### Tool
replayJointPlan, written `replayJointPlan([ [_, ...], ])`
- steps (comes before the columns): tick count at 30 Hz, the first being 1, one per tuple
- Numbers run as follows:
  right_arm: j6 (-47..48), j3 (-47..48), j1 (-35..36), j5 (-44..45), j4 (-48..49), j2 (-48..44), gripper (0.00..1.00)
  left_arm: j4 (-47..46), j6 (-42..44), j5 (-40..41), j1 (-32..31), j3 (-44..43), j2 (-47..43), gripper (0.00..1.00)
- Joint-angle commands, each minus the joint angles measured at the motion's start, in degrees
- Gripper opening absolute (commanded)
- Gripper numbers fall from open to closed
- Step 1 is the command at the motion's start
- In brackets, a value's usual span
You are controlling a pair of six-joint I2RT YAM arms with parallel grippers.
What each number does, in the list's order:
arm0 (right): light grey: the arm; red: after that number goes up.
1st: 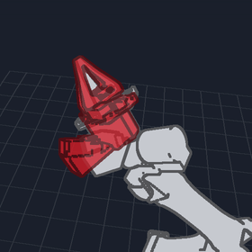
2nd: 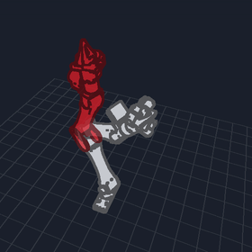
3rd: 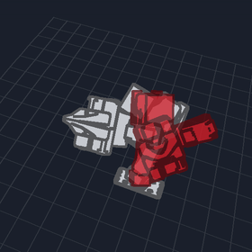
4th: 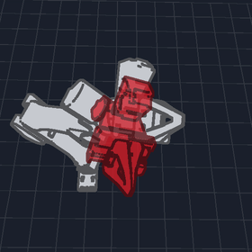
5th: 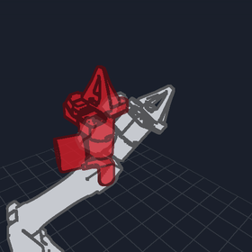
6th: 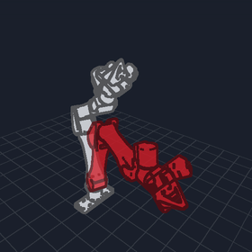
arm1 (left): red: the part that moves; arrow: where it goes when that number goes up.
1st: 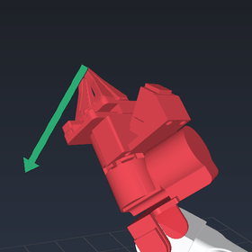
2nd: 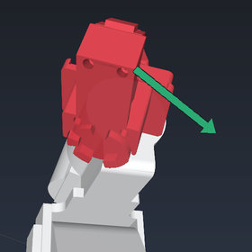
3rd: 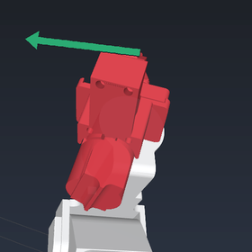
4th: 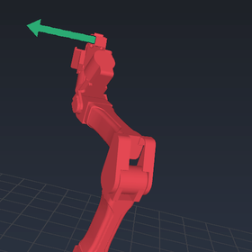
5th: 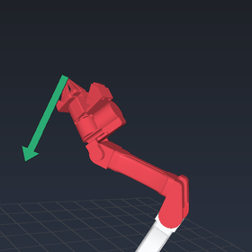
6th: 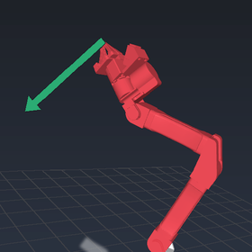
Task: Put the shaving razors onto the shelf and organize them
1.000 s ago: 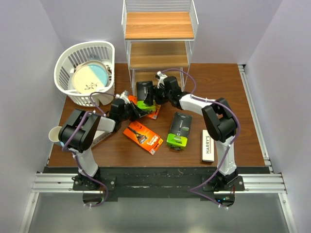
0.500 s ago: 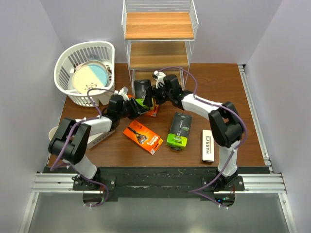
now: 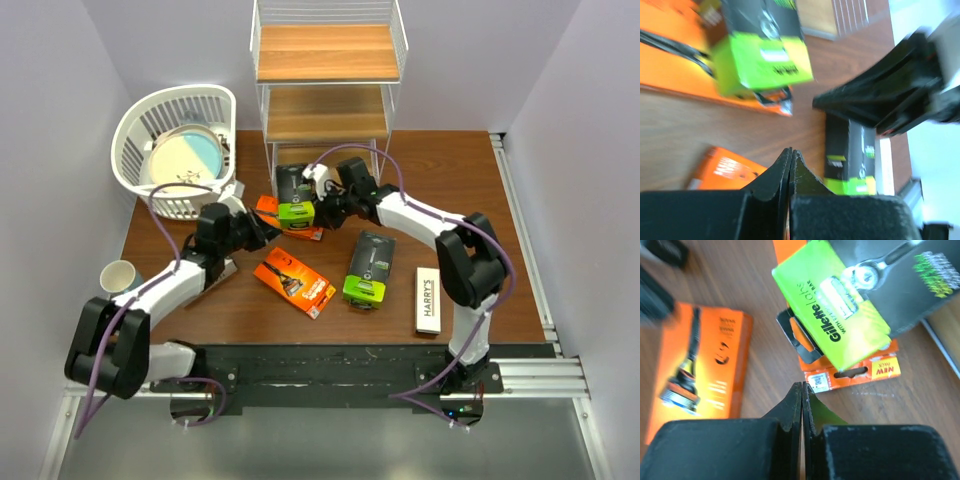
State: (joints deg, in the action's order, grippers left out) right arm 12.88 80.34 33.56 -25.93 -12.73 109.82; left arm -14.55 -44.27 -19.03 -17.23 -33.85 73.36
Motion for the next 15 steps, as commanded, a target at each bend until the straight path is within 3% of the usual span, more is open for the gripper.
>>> replayJointPlan([
  [1, 13.04, 9.90, 0.72, -1.67, -9.49, 4.95, 0.00, 2.07, 3.93, 1.80, 4.92, 0.80, -3.39, 0.00],
  [7, 12.87, 14.32, 1.24, 0.18, -8.10, 9.79, 0.00, -0.57, 2.52, 1.89, 13.35, 2.73, -6.04, 0.00],
  [15, 12.52, 15.11, 2.91, 4.65, 0.33, 11.91, 0.00, -0.57, 2.17, 1.36, 17.23, 3.08, -6.65, 0.00],
])
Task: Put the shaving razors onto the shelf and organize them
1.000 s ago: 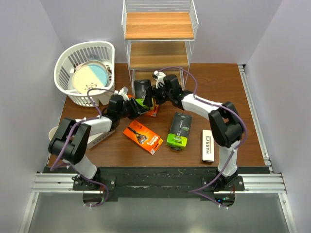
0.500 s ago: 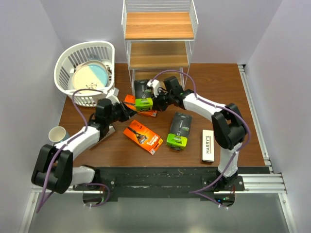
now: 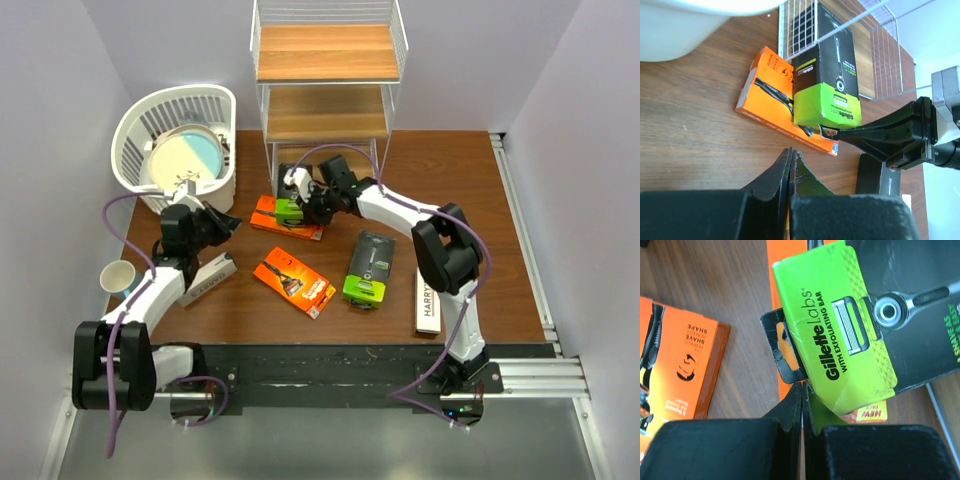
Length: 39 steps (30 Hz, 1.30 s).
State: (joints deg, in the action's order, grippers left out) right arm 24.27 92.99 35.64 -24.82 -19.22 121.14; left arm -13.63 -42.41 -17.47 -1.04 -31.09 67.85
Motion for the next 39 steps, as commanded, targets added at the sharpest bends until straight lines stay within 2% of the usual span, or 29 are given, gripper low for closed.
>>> replayJointPlan([
  [1, 1.04, 3.15, 1.01, 4.24, 7.70, 0.93, 0.00, -1.58, 0.31, -0.19, 1.04, 0.42, -0.97, 0.00],
  [9, 0.87, 12.55, 1.36, 16.63, 8.06, 8.31, 0.00, -3.33, -0.48, -0.54, 1.04, 0.86, 0.17, 0.00],
  [20, 7.72, 15.12, 1.28, 27.79, 8.94, 12.19, 0.00, -4.39, -0.56, -0.54, 2.80, 1.56, 0.79, 0.00],
  [26, 10.62, 9.15, 1.19, 34.39, 15.44, 9.99, 0.00, -6.41, -0.83, -0.80, 2.88, 2.26, 1.58, 0.00],
  [29, 9.92, 7.91, 1.19, 34.31, 14.31, 7.81, 0.00, -8.08, -1.00, -1.94, 2.80, 2.44, 2.37, 0.00],
  [32, 7.64, 2.04, 1.19, 33.08, 15.00, 1.85, 0.04, -9.31, -1.09, -2.91, 2.88, 2.18, 3.25, 0.00],
  [33, 7.20, -3.11, 1.19, 33.17, 16.14, -0.01, 0.05, -9.92, -1.09, -3.18, 2.88, 2.18, 3.60, 0.00],
  [36, 7.54, -15.85, 1.19, 34.30, 27.10, -7.56, 0.00, -10.72, -1.09, -3.97, 2.71, 2.09, 4.21, 0.00],
  [37, 8.59, -17.91, 1.28, 36.05, 32.79, -8.11, 0.00, -10.89, -1.09, -3.97, 2.71, 2.09, 4.39, 0.00],
  [39, 13.49, -18.29, 1.37, 38.86, 34.51, -6.11, 0.00, -11.15, -1.36, -4.06, 2.62, 2.09, 4.83, 0.00],
])
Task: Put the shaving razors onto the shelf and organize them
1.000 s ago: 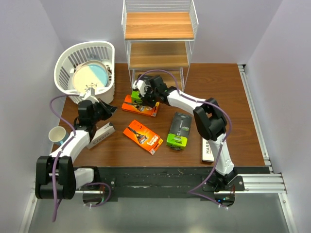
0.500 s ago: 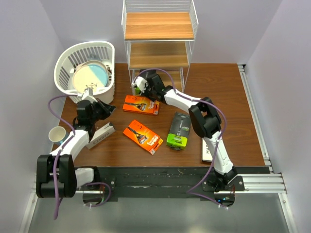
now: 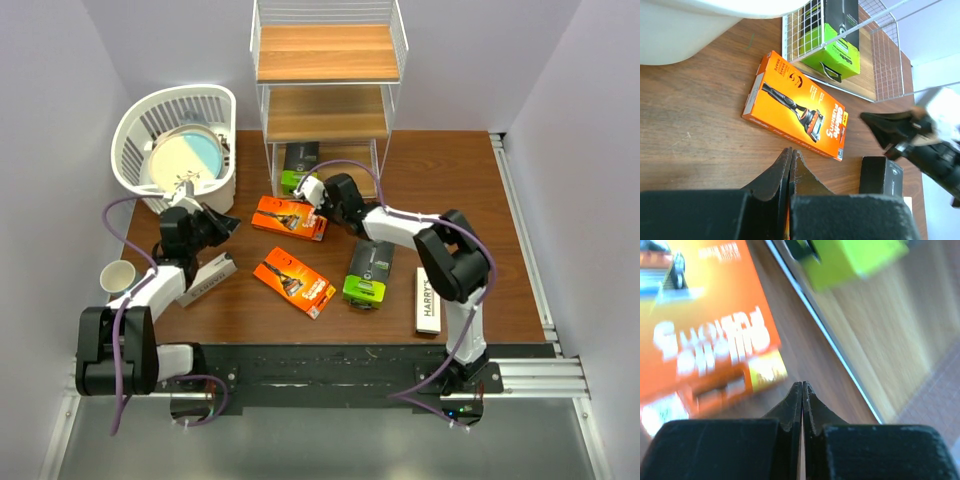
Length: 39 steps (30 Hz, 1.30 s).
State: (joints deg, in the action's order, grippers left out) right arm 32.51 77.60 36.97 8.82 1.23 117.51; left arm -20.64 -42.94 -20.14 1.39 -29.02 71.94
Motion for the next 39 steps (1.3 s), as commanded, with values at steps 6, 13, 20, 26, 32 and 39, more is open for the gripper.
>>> replayJointPlan([
  [6, 17.46, 3.34, -1.20, 11.75, 25.10, 7.18, 0.00, -5.02, -0.92, -2.01, -0.60, -0.34, 1.80, 0.00],
  [13, 25.94, 9.05, -3.22, 5.07, 30.50, 14.13, 0.00, -4.06, 0.75, -2.18, -0.68, -0.60, 1.36, 0.00],
  [20, 26.63, 18.01, -6.56, -3.09, 25.40, 19.50, 0.00, -3.35, 1.72, -1.83, -0.60, -0.08, 1.27, 0.00],
  [26, 29.80, 25.29, -9.72, -15.93, 20.13, 23.63, 0.00, -2.56, 2.77, -1.83, -0.60, -0.60, 2.15, 0.00],
  [32, 32.35, 34.26, -10.08, -21.11, 16.26, 29.26, 0.00, -2.21, 3.83, -1.66, -0.51, -1.22, 3.03, 0.00],
  [39, 33.40, 35.86, -7.97, -23.06, 16.96, 30.84, 0.00, -2.21, 4.18, -1.48, -0.51, -1.31, 3.82, 0.00],
])
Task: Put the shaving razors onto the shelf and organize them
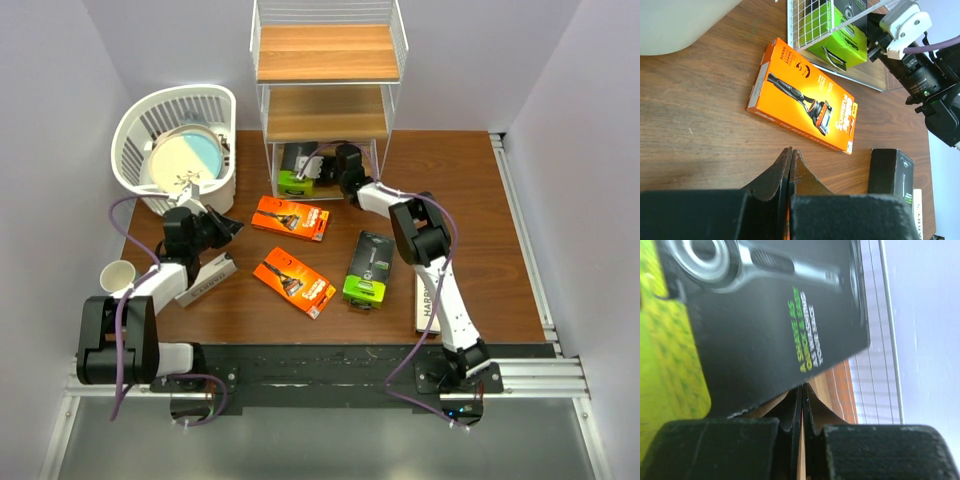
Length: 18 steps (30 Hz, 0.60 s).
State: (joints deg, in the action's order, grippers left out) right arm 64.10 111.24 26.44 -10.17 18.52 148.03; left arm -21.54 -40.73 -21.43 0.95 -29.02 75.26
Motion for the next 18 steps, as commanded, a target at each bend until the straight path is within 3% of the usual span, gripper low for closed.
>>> replayJointPlan([
  [1, 1.82, 2.23, 2.83, -3.89, -0.24, 0.42, 0.00, -1.40, 1.88, -0.02, -0.07, -1.31, 0.50, 0.00],
  [7, 1.03, 4.06, 3.53, -2.05, 1.52, 2.35, 0.00, -1.40, 1.88, -0.01, -0.07, -1.31, 0.50, 0.00],
  [14, 3.04, 13.99, 3.27, -3.08, 1.95, 8.59, 0.00, -1.31, 2.15, -0.28, -0.07, -1.04, 0.59, 0.00],
  [18, 7.62, 8.58, 3.45, -7.66, 3.00, 6.14, 0.00, -1.14, 2.15, -0.19, 0.02, -1.22, 0.32, 0.00],
])
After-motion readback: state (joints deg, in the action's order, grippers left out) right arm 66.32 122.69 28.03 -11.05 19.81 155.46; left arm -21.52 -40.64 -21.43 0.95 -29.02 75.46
